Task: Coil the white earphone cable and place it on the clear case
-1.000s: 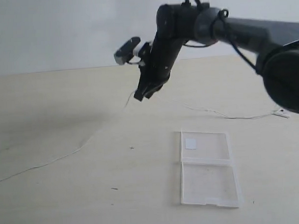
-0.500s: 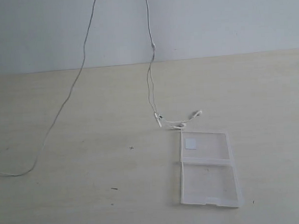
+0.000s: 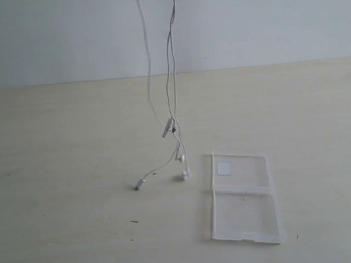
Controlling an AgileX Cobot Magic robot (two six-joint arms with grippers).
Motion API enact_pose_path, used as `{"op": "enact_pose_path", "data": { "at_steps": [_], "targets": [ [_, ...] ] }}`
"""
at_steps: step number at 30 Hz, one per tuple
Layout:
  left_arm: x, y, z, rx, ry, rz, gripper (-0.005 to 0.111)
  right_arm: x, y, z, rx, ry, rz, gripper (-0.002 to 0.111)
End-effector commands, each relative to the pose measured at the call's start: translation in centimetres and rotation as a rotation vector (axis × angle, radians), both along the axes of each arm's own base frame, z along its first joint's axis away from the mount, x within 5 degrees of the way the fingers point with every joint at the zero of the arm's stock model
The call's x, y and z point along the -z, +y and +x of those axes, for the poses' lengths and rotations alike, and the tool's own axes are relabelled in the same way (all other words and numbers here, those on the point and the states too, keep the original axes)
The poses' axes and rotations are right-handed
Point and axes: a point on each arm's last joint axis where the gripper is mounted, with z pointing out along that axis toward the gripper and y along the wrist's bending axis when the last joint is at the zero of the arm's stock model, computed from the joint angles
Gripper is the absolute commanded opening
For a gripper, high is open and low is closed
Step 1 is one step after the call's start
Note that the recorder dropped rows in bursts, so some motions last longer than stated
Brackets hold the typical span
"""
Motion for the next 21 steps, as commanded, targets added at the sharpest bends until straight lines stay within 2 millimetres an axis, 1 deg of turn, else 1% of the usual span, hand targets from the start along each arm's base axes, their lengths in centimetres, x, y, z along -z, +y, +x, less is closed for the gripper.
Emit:
{"op": "enact_pose_path", "data": {
  "at_steps": [1,5,7,8,9,10,11,12,14,16,17,18,19,20,21],
  "targets": [
    [-4.4,-0.2,-1.4,-0.007,-0.494,0.075,0.000,-1.4,-0.7,-1.2,0.016,-0.062,0.022,0.000],
    [-6.5,-0.4,-3.1,0.004,-0.804,0.097,0.000,-2.2,-1.1,-1.6,0.038,-0.104,0.049,0.000],
    [-6.8,-0.5,-3.5,0.066,-0.866,-0.016,0.000,-2.7,-1.3,-1.9,0.048,-0.124,0.070,0.000],
    [-6.8,-0.5,-3.5,0.120,-0.878,-0.110,0.000,-2.9,-1.5,-2.0,0.052,-0.134,0.080,0.000],
    [-6.8,-0.5,-3.5,0.150,-0.884,-0.168,0.000,-3.1,-1.5,-2.1,0.059,-0.138,0.092,0.000],
    [-6.6,-0.3,-3.3,0.176,-0.867,-0.274,0.000,-3.3,-1.6,-2.2,0.060,-0.147,0.101,0.000],
    [-6.3,-0.3,-3.0,0.185,-0.828,-0.325,0.000,-3.5,-1.6,-2.4,0.057,-0.150,0.104,0.000],
    [-6.6,-0.3,-2.8,0.177,-0.780,-0.332,0.000,-3.9,-1.8,-2.6,0.054,-0.159,0.103,0.000],
    [-7.6,-0.6,-2.1,0.148,-0.662,-0.220,0.000,-4.4,-2.0,-3.0,0.058,-0.162,0.115,0.000],
    [-9.8,-1.4,-1.3,0.153,-0.585,0.045,0.000,-5.0,-2.2,-3.4,0.070,-0.164,0.140,0.000],
    [-12.8,-2.1,-0.2,0.190,-0.550,0.224,0.000,-5.7,-2.5,-3.9,0.071,-0.180,0.159,0.000],
    [-14.3,-2.2,1.2,0.227,-0.512,0.250,0.000,-5.9,-2.6,-4.0,0.071,-0.188,0.164,0.000],
    [-16.9,-2.4,3.8,0.314,-0.449,0.187,0.000,-6.2,-2.7,-4.2,0.071,-0.200,0.170,0.000],
    [-18.1,-2.5,5.4,0.371,-0.406,0.139,0.000,-6.3,-2.7,-4.3,0.070,-0.200,0.173,0.000],
    [-19.9,-2.9,8.1,0.476,-0.342,0.080,0.000,-6.4,-2.9,-4.4,0.087,-0.176,0.181,0.000]
  ]
}}
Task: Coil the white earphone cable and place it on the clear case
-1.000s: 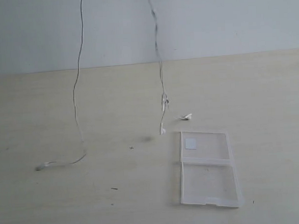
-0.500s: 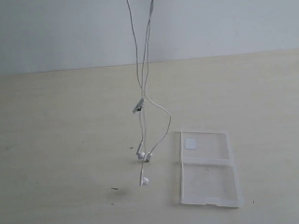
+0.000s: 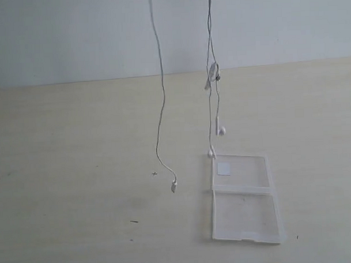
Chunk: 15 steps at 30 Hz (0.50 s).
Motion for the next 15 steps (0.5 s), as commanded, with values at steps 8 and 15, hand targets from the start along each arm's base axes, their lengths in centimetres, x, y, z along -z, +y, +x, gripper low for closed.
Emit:
{"op": "enact_pose_path", "data": {
  "at_steps": [8,15],
  "targets": [
    [-2.9,-4.3,16.2,0.769,0.416,-0.147,0.000,0.4,-1.9,-0.4,0.211,0.265,0.034,0.000],
    [5.3,-10.5,20.5,0.962,0.752,-0.081,0.000,1.0,-2.4,-0.7,0.255,0.348,0.010,0.000]
  ]
}}
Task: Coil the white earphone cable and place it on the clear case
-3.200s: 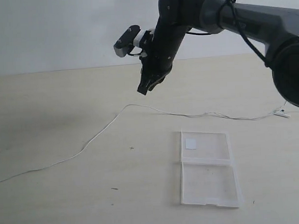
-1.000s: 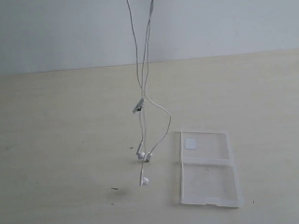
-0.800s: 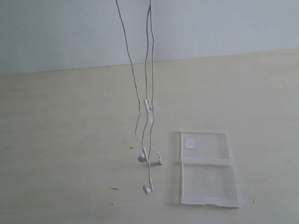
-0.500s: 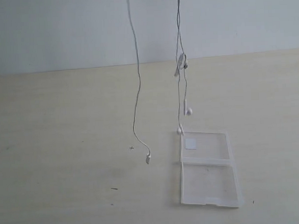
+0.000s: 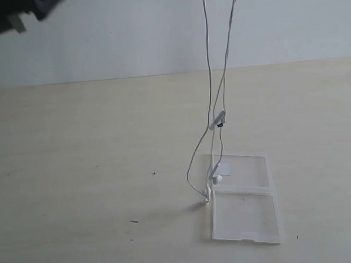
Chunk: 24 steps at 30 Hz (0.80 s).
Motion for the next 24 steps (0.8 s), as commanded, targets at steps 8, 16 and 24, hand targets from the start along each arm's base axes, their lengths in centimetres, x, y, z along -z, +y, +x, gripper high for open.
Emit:
{"op": "enact_pose_path", "data": {
  "at_steps": [8,16,24],
  "targets": [
    [5.2,-4.8,0.7,0.207,0.136,0.123,0.049,-0.8,-0.9,-1.2,0.042,0.004,0.041,0.000],
    [5.5,-7.2,0.2,0.172,0.149,0.168,0.072,-0.8,-0.8,-1.2,0.044,0.015,0.055,0.000],
    [4.8,-8.6,0.7,0.100,0.137,0.214,0.078,-0.8,-0.8,-1.2,0.046,0.019,0.060,0.000]
  ]
}}
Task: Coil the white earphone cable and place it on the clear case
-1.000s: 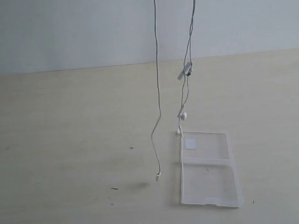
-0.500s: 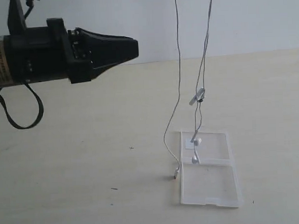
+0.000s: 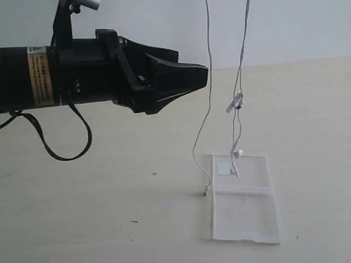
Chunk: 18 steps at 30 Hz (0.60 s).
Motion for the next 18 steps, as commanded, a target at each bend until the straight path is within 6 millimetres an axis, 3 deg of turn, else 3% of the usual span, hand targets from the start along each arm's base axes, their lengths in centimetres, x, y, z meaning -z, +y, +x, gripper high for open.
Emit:
{"op": "enact_pose_path", "data": {
  "at_steps": [1,18],
  "targets": [
    [-0.6,-0.8,0.4,-0.038,0.003,-0.023,0.079,-0.3,-0.2,-0.3,0.004,-0.008,0.010,0.000],
    [0.2,-4.3,1.5,0.027,0.031,-0.039,0.077,-0.4,0.2,-0.6,-0.038,0.009,0.041,0.000]
  ]
}}
